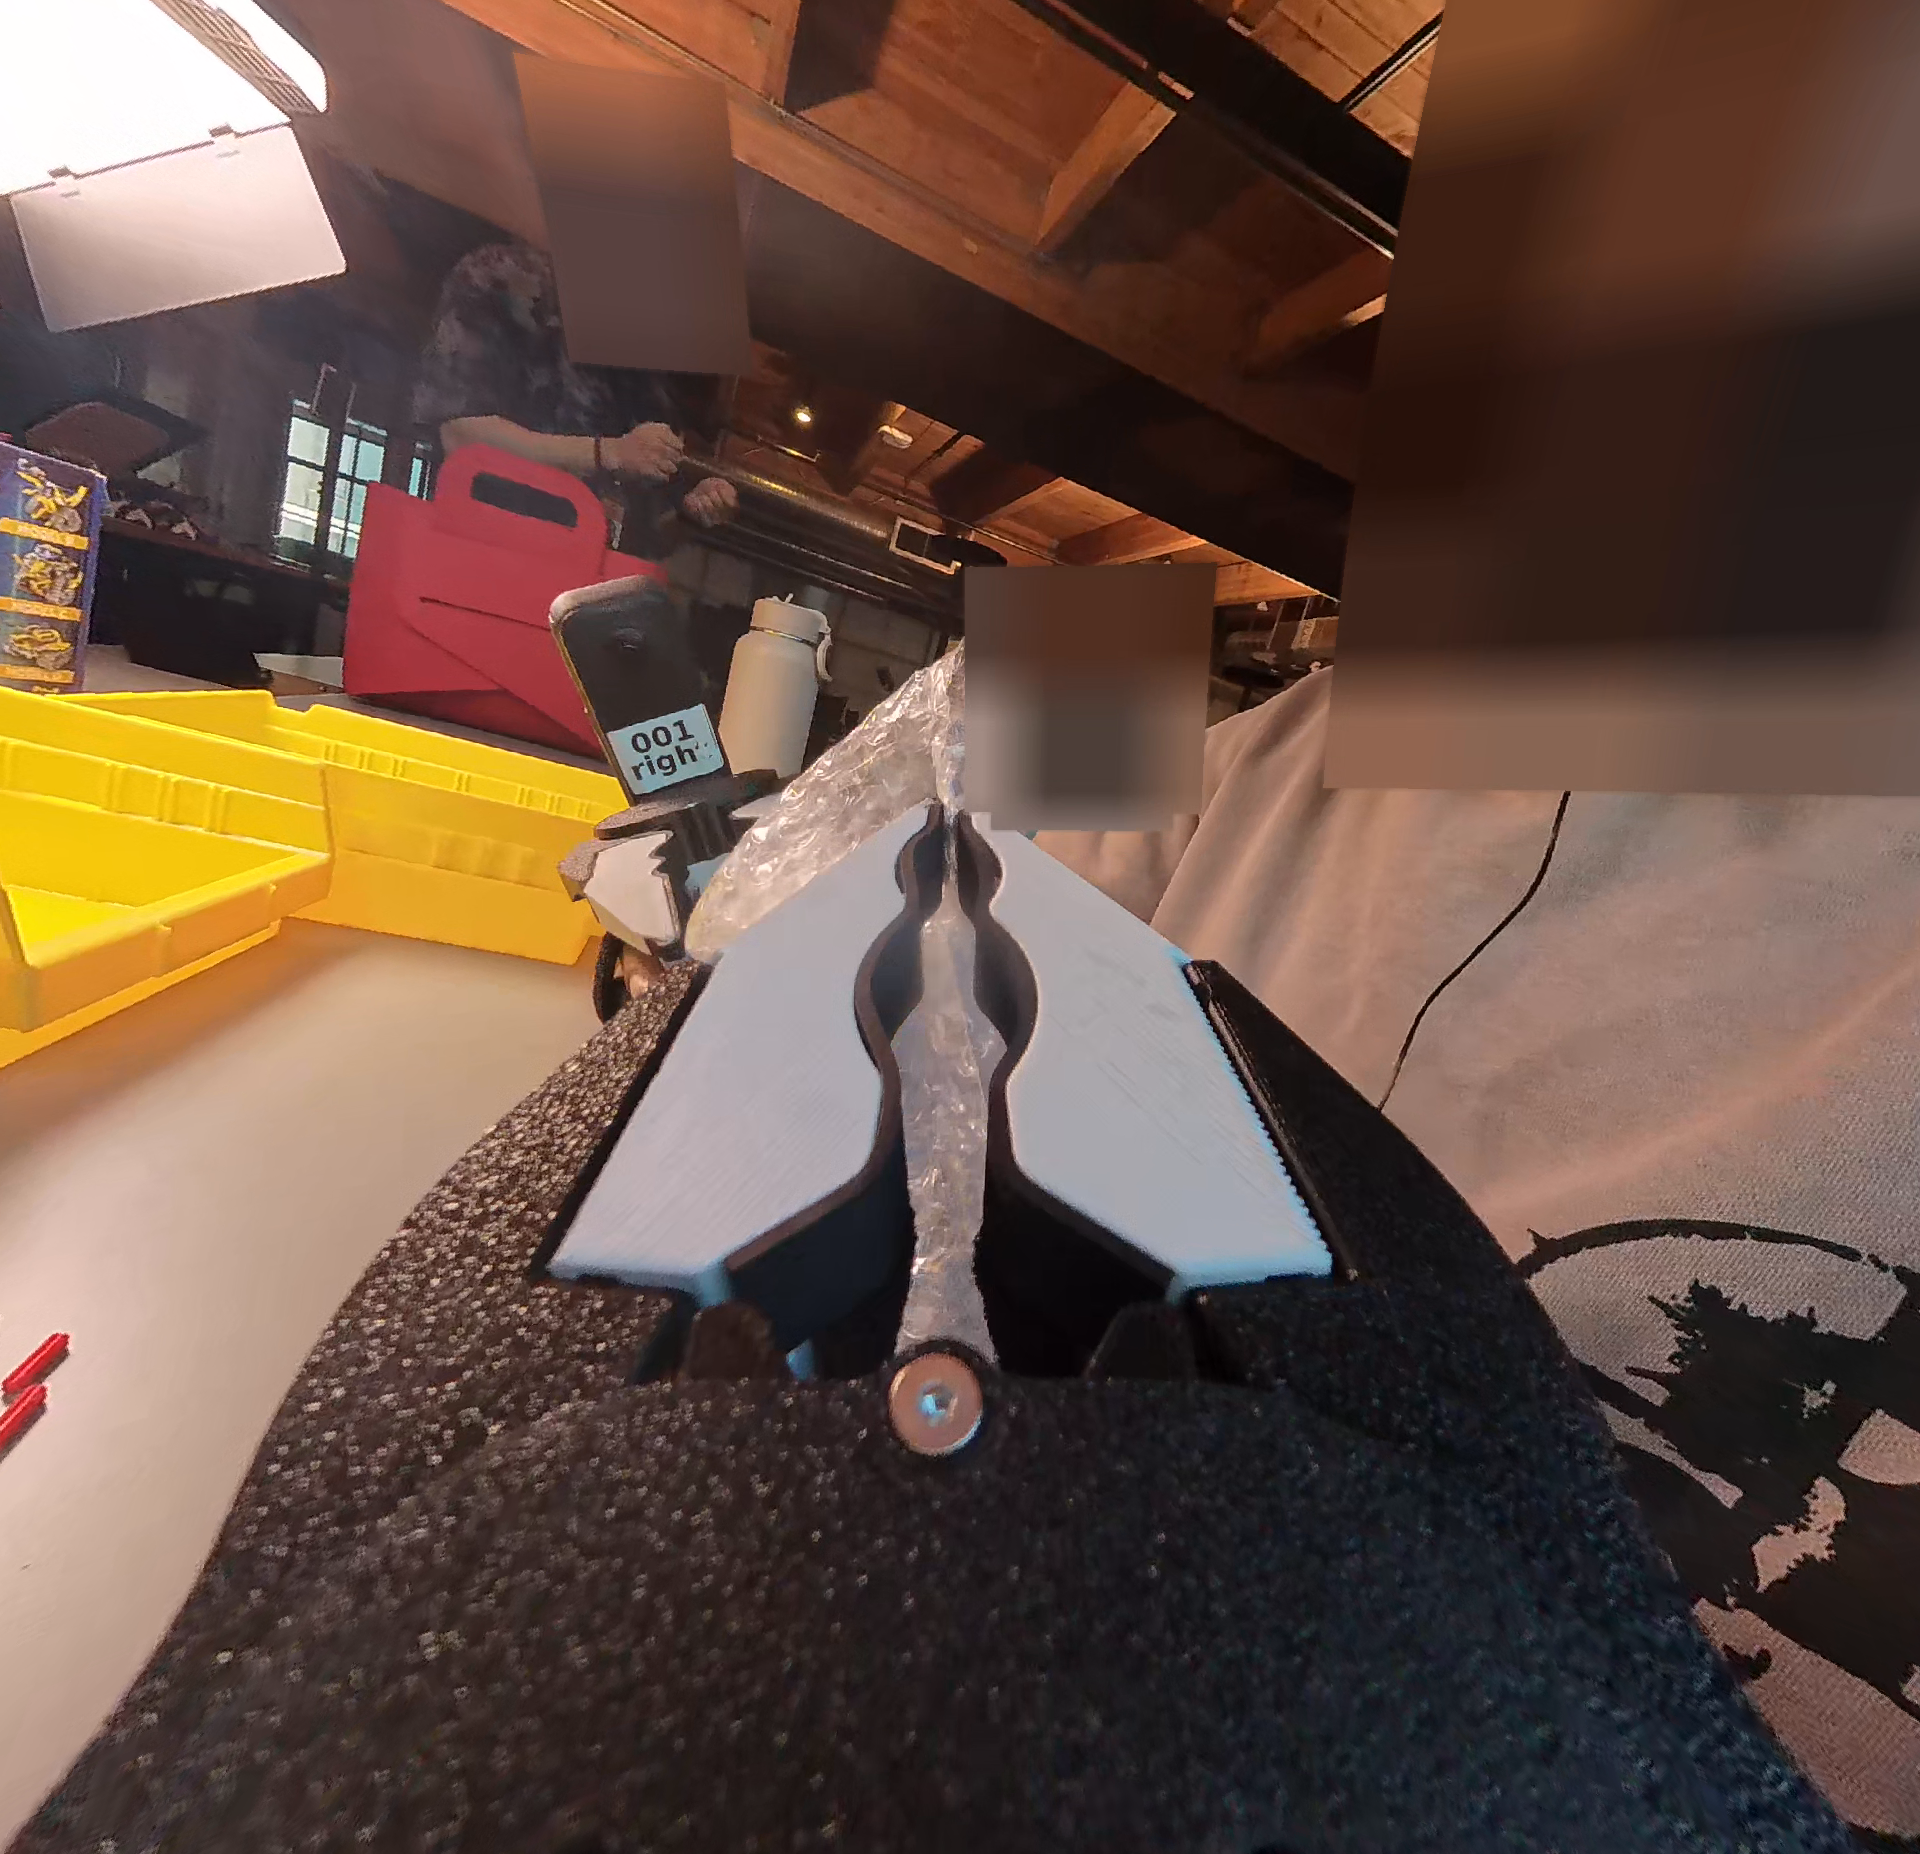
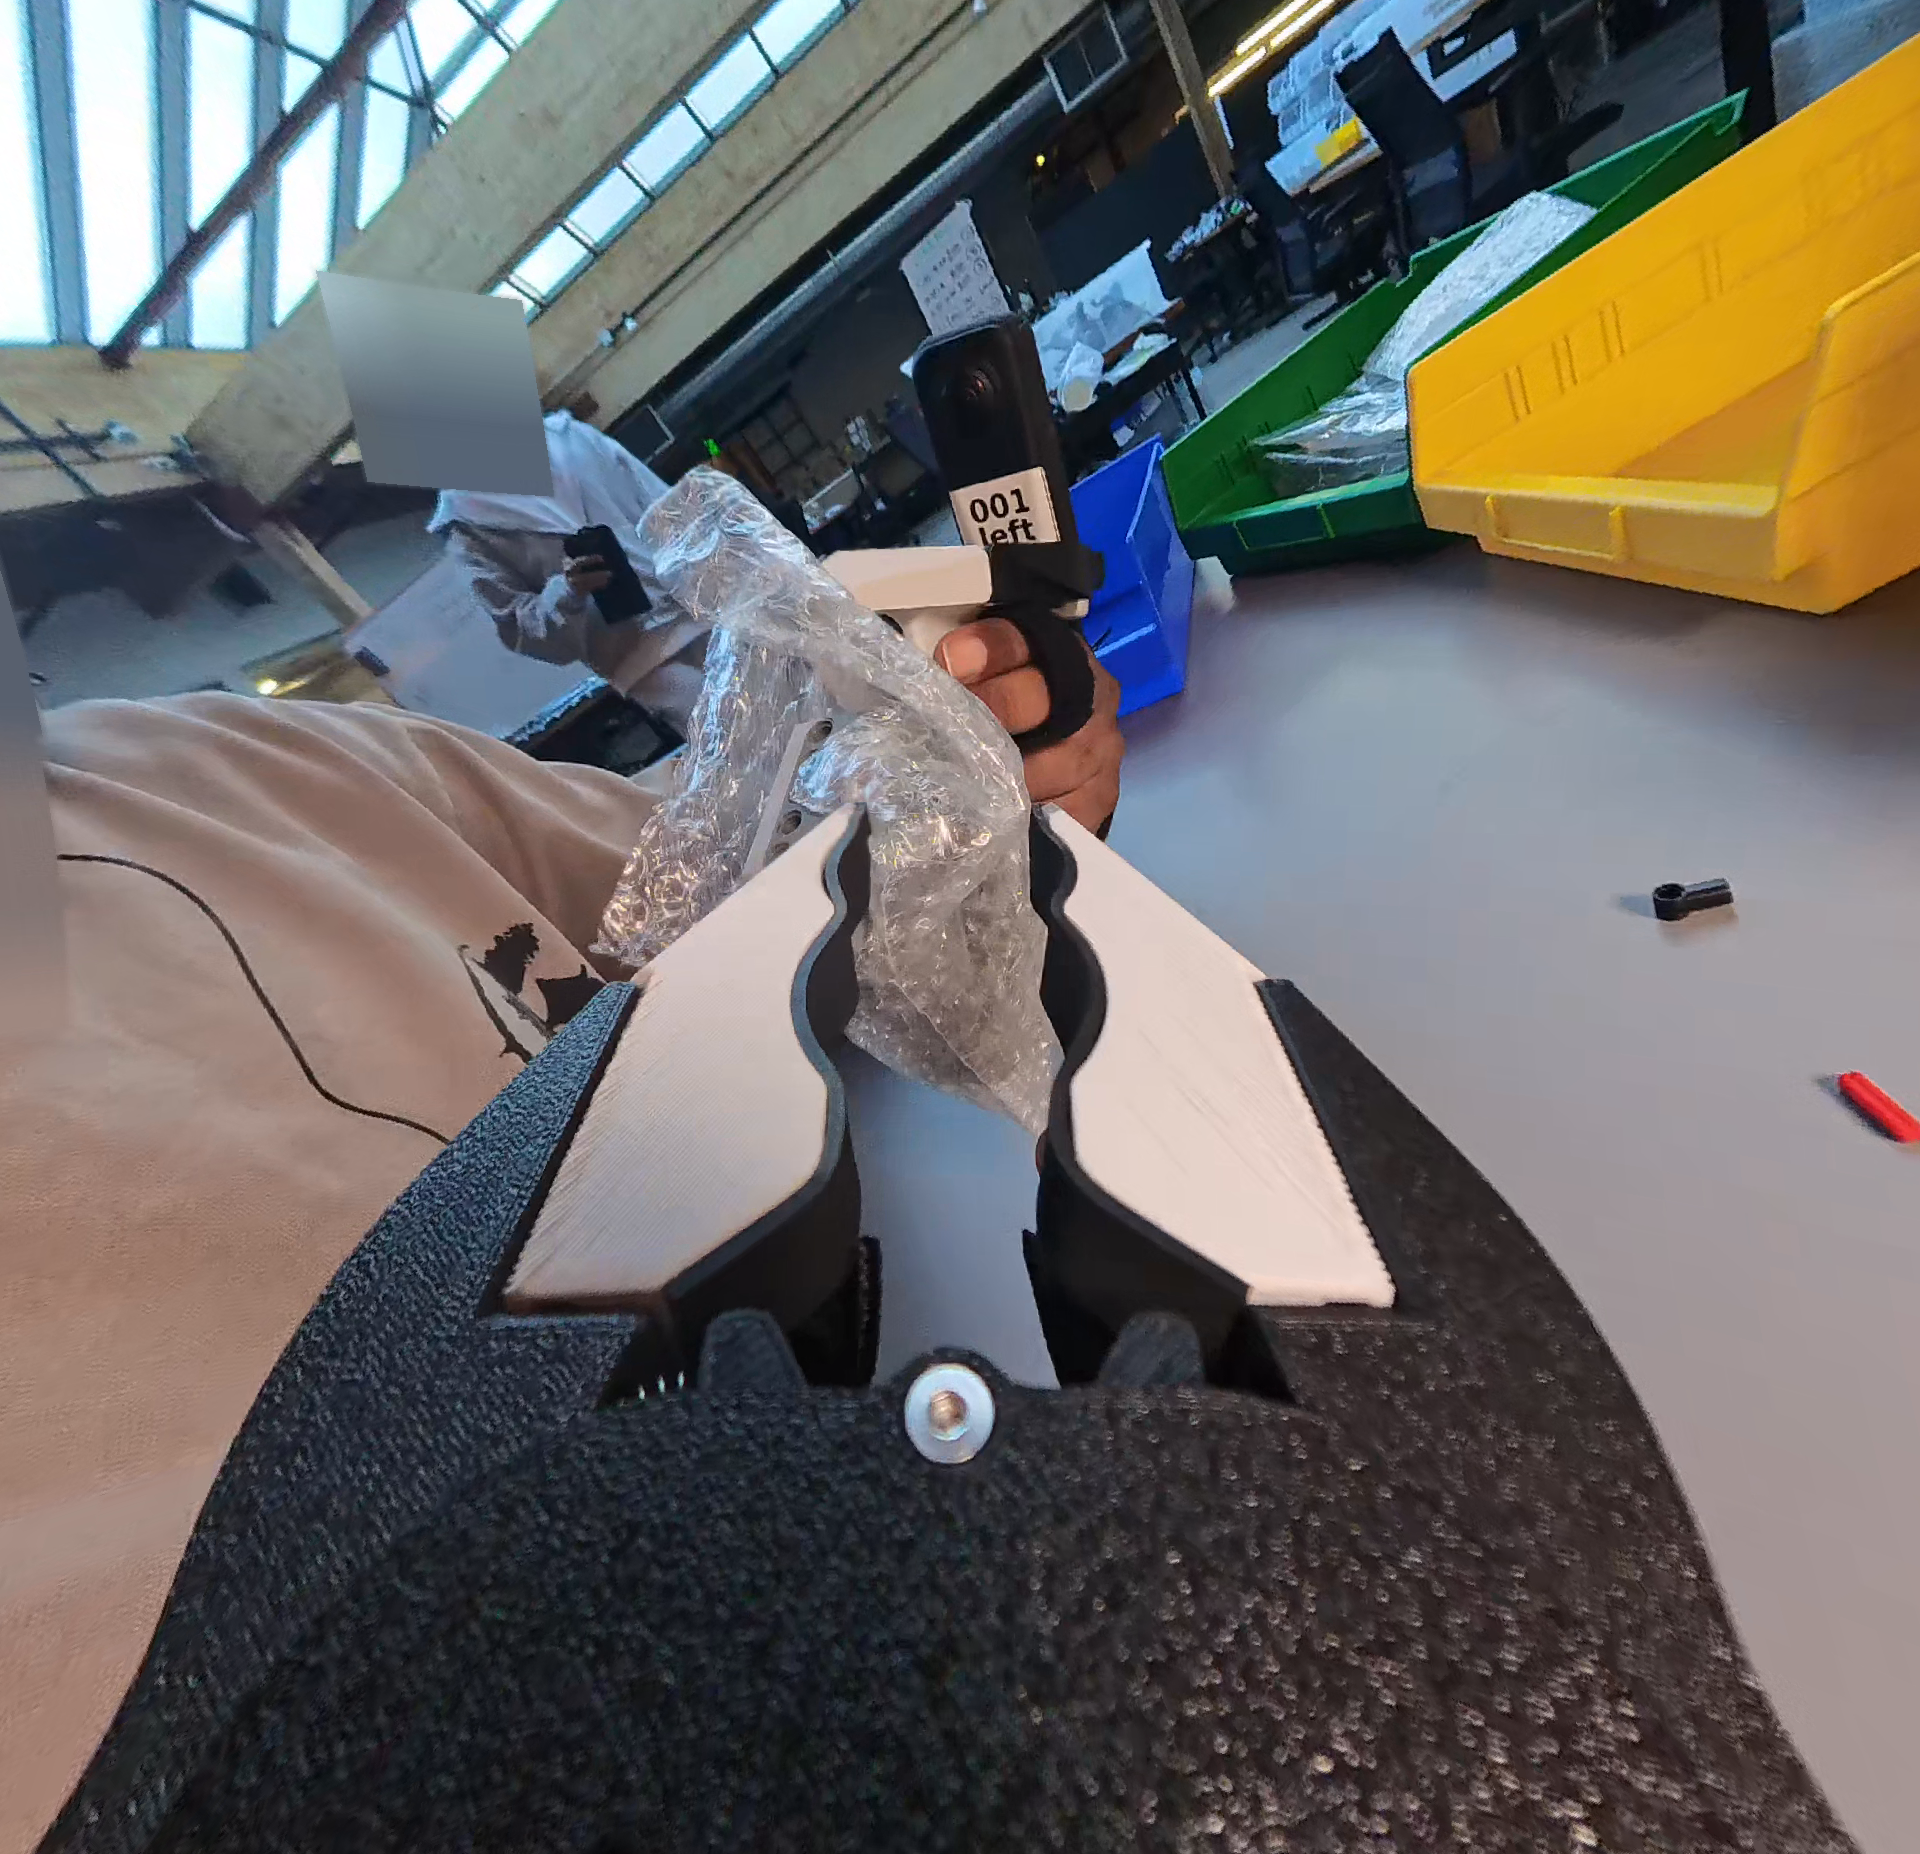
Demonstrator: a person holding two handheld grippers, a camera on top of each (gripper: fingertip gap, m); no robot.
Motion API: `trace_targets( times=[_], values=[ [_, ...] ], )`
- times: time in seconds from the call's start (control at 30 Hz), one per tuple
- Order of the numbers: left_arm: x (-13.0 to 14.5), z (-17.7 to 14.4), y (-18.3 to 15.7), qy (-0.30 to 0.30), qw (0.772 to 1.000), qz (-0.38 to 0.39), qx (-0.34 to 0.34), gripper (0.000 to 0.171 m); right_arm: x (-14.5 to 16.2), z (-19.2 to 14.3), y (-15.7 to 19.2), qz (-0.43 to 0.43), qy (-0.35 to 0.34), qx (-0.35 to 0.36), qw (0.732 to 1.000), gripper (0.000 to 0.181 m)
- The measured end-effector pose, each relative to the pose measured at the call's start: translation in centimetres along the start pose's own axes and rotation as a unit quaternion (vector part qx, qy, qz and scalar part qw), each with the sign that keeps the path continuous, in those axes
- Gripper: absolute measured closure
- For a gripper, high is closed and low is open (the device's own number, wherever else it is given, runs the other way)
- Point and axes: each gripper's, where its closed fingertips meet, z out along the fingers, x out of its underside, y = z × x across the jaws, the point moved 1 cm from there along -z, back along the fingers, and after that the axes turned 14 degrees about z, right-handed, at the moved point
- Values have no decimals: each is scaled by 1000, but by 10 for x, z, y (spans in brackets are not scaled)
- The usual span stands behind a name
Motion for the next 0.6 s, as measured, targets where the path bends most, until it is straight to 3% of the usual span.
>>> trace_targets(
  times=[0.13,0.23,0.37,0.43,0.53,0.6],
  values=[
    [0,0,0,0,1000,-1,-3,171,3,-4,-4,-23,9,22,999,158],
    [2,0,1,1,1000,-6,-2,171,5,-6,-5,-75,18,56,995,175],
    [0,-6,11,-5,999,-21,-24,171,-23,-14,21,-113,9,74,991,179],
    [4,-9,18,17,999,-12,-45,171,-35,-13,32,-123,20,87,988,179],
    [18,-9,24,56,996,-13,-64,171,-21,-8,15,-109,93,128,981,179],
    [20,-9,24,70,995,-3,-67,171,-31,-12,21,-100,76,115,985,179]
  ],
)
